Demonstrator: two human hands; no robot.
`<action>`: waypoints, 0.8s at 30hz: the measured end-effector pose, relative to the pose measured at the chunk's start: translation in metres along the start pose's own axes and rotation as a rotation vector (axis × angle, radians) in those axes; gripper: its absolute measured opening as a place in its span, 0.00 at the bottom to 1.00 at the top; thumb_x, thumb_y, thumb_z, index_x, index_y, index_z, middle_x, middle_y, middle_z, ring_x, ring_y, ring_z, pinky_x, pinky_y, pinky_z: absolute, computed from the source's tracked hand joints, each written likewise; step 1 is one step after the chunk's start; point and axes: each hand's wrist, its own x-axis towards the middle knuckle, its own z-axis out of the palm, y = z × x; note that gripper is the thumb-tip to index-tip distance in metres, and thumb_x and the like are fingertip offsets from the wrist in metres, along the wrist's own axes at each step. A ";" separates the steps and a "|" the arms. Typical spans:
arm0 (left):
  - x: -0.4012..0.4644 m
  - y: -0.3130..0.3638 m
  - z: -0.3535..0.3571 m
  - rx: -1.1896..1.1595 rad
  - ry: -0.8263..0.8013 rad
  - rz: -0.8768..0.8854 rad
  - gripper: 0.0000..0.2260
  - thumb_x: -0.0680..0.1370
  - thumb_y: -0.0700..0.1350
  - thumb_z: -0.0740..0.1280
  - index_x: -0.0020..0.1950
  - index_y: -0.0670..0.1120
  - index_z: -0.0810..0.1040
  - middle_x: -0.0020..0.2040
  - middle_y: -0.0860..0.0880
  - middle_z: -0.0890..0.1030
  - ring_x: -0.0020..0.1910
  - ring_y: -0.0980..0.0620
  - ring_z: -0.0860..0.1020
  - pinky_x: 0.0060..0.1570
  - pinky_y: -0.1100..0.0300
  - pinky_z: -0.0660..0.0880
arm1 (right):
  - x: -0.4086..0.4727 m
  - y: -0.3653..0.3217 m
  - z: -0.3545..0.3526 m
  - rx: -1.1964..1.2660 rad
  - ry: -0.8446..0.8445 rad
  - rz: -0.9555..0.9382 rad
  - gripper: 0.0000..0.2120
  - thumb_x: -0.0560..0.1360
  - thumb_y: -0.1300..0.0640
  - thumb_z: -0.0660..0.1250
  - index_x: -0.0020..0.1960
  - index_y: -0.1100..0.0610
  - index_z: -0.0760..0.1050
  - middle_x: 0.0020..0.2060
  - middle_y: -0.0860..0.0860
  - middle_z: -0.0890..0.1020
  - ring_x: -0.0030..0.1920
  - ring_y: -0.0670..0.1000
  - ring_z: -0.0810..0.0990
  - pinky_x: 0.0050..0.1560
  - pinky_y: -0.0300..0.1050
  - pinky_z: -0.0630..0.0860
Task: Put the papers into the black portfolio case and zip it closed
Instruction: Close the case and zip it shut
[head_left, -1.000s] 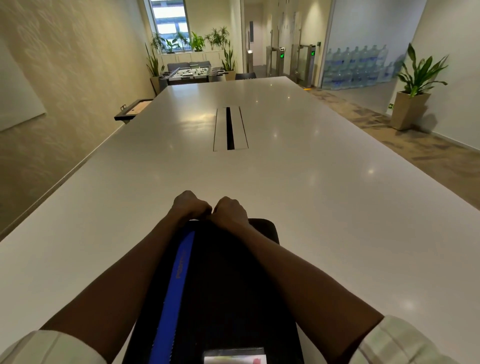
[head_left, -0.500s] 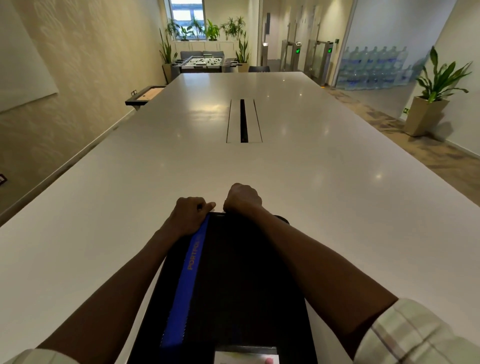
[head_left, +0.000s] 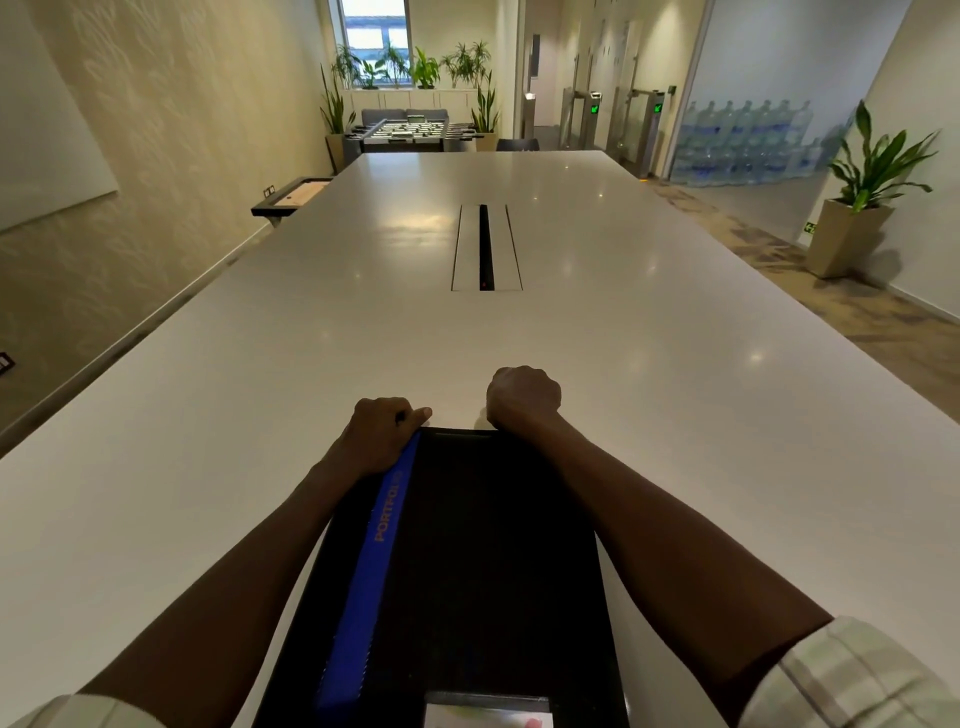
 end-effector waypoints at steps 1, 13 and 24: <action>0.000 0.001 0.000 0.000 -0.002 0.001 0.18 0.80 0.52 0.64 0.36 0.42 0.78 0.34 0.46 0.79 0.34 0.50 0.73 0.40 0.60 0.64 | -0.001 0.000 -0.001 -0.015 0.003 -0.002 0.18 0.74 0.62 0.59 0.62 0.57 0.75 0.57 0.54 0.81 0.59 0.56 0.78 0.44 0.47 0.68; -0.024 -0.007 -0.009 -0.075 0.077 -0.093 0.13 0.80 0.49 0.65 0.44 0.40 0.82 0.42 0.45 0.80 0.41 0.50 0.74 0.44 0.59 0.65 | -0.009 0.007 -0.007 -0.081 0.006 -0.037 0.18 0.75 0.62 0.57 0.64 0.58 0.73 0.60 0.55 0.79 0.61 0.57 0.77 0.51 0.48 0.73; -0.025 0.000 -0.008 -0.076 0.047 -0.144 0.14 0.81 0.47 0.63 0.46 0.38 0.81 0.46 0.40 0.80 0.46 0.46 0.76 0.47 0.58 0.66 | -0.016 0.008 0.002 -0.099 0.059 -0.058 0.15 0.73 0.62 0.61 0.57 0.56 0.78 0.52 0.52 0.82 0.54 0.55 0.80 0.41 0.44 0.67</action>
